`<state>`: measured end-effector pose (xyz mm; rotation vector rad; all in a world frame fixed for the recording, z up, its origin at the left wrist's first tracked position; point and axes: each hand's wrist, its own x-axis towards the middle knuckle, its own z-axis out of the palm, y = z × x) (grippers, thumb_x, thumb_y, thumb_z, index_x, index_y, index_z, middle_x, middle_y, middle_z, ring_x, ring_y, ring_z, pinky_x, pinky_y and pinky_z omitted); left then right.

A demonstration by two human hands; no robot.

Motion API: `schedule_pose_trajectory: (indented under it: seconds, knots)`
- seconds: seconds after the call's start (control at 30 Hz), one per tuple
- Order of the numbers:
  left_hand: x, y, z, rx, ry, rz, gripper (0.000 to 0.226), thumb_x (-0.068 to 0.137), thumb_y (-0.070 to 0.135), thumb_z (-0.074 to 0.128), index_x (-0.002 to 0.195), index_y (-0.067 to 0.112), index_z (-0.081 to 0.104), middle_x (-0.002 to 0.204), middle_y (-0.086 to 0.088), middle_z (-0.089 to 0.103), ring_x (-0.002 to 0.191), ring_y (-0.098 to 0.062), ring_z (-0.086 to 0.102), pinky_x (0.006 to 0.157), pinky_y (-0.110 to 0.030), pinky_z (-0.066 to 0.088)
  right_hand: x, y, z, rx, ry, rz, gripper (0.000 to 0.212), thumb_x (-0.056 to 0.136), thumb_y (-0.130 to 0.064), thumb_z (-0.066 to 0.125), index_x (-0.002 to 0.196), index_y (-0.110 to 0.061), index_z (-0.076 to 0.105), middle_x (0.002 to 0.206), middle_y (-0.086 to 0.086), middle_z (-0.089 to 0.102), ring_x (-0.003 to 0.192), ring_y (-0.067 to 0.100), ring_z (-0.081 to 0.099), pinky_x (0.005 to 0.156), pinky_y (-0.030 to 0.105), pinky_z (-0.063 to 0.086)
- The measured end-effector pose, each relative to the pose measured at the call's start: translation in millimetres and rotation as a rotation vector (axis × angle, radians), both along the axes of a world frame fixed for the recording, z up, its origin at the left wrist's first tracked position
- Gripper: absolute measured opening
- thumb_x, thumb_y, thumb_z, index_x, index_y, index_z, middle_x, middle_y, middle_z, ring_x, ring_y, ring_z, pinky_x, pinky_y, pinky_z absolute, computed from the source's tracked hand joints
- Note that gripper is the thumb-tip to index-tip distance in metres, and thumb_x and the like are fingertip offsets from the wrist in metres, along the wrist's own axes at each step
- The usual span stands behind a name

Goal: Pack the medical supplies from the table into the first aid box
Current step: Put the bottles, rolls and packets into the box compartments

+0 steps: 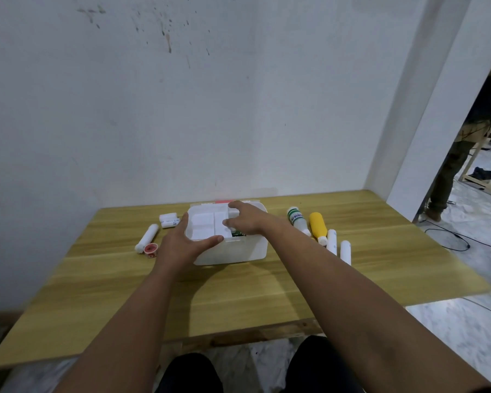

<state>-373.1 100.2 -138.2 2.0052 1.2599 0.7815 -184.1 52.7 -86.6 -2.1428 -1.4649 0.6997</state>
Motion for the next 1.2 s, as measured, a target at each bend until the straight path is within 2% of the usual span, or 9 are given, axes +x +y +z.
schedule_pose_trajectory:
  seconds: [0.2, 0.5, 0.73, 0.8, 0.87, 0.93, 1.07, 1.13, 1.2]
  knots:
    - [0, 0, -1, -0.004, -0.015, -0.004, 0.117, 0.062, 0.071, 0.079, 0.158, 0.028, 0.028, 0.154, -0.003, 0.045, 0.136, -0.027, 0.045, 0.092, -0.040, 0.047, -5, 6, -5, -0.013, -0.059, 0.033, 0.069, 0.100, -0.040, 0.059, 0.160, -0.023, 0.030, 0.164, 0.003, 0.034, 0.147, 0.026, 0.037, 0.115, 0.037, 0.032]
    - [0, -2, 1, 0.005, -0.015, -0.008, 0.116, 0.064, 0.068, 0.080, 0.158, 0.025, 0.027, 0.154, -0.005, 0.044, 0.138, -0.028, 0.043, 0.099, -0.045, 0.046, -12, 6, -7, 0.011, -0.079, 0.037, 0.067, 0.103, -0.031, 0.054, 0.161, -0.018, 0.025, 0.165, 0.005, 0.031, 0.148, 0.028, 0.036, 0.115, 0.036, 0.033]
    - [-1, -2, 2, -0.021, -0.008, 0.001, 0.120, 0.061, 0.071, 0.080, 0.158, 0.026, 0.027, 0.155, -0.004, 0.043, 0.139, -0.027, 0.042, 0.098, -0.046, 0.046, -3, 6, -3, 0.037, -0.034, 0.003, 0.062, 0.099, -0.035, 0.058, 0.156, -0.017, 0.038, 0.159, 0.004, 0.042, 0.140, 0.025, 0.045, 0.107, 0.033, 0.039]
    - [0, -2, 2, -0.014, 0.000, 0.000, 0.119, 0.062, 0.071, 0.080, 0.158, 0.027, 0.027, 0.155, -0.004, 0.043, 0.139, -0.028, 0.042, 0.098, -0.046, 0.046, 3, 4, 0, 0.063, 0.007, -0.032, 0.060, 0.098, -0.035, 0.062, 0.152, -0.016, 0.044, 0.153, 0.006, 0.048, 0.131, 0.027, 0.053, 0.104, 0.037, 0.049]
    - [-1, -1, 1, -0.011, -0.003, -0.002, 0.118, 0.061, 0.071, 0.080, 0.157, 0.027, 0.028, 0.155, -0.004, 0.043, 0.139, -0.028, 0.042, 0.098, -0.046, 0.046, 9, 1, 3, 0.101, 0.050, -0.055, 0.057, 0.097, -0.033, 0.065, 0.149, -0.017, 0.048, 0.138, 0.007, 0.055, 0.111, 0.027, 0.061, 0.088, 0.039, 0.058]
    - [-3, -1, 0, -0.018, -0.009, -0.008, 0.119, 0.059, 0.074, 0.079, 0.157, 0.029, 0.029, 0.154, -0.003, 0.045, 0.138, -0.027, 0.043, 0.099, -0.046, 0.047, 18, -1, 8, 0.167, 0.052, -0.069, 0.053, 0.095, -0.032, 0.068, 0.144, -0.017, 0.053, 0.130, 0.008, 0.059, 0.092, 0.022, 0.062, 0.076, 0.035, 0.059]
    - [-5, 1, 0, -0.028, -0.004, -0.010, 0.125, 0.053, 0.083, 0.075, 0.157, 0.031, 0.030, 0.154, -0.002, 0.045, 0.137, -0.028, 0.044, 0.100, -0.049, 0.049, 41, -10, 21, 0.327, 0.017, -0.130, 0.041, 0.092, -0.032, 0.072, 0.129, -0.017, 0.066, 0.121, 0.003, 0.067, 0.090, 0.016, 0.060, 0.093, 0.037, 0.056]
    - [-4, 1, -1, -0.032, -0.003, -0.005, 0.124, 0.055, 0.080, 0.077, 0.157, 0.030, 0.029, 0.155, -0.002, 0.044, 0.139, -0.028, 0.043, 0.101, -0.048, 0.047, 55, -17, 26, 0.367, 0.011, -0.172, 0.035, 0.091, -0.030, 0.073, 0.123, -0.017, 0.070, 0.109, 0.000, 0.068, 0.088, 0.015, 0.062, 0.094, 0.039, 0.057]
    - [-4, 1, -2, -0.031, -0.013, -0.006, 0.122, 0.056, 0.078, 0.078, 0.157, 0.030, 0.029, 0.154, -0.002, 0.045, 0.139, -0.027, 0.043, 0.102, -0.047, 0.047, 69, -23, 30, 0.398, -0.002, -0.219, 0.031, 0.090, -0.028, 0.073, 0.119, -0.016, 0.072, 0.107, 0.002, 0.070, 0.082, 0.015, 0.062, 0.090, 0.038, 0.058]
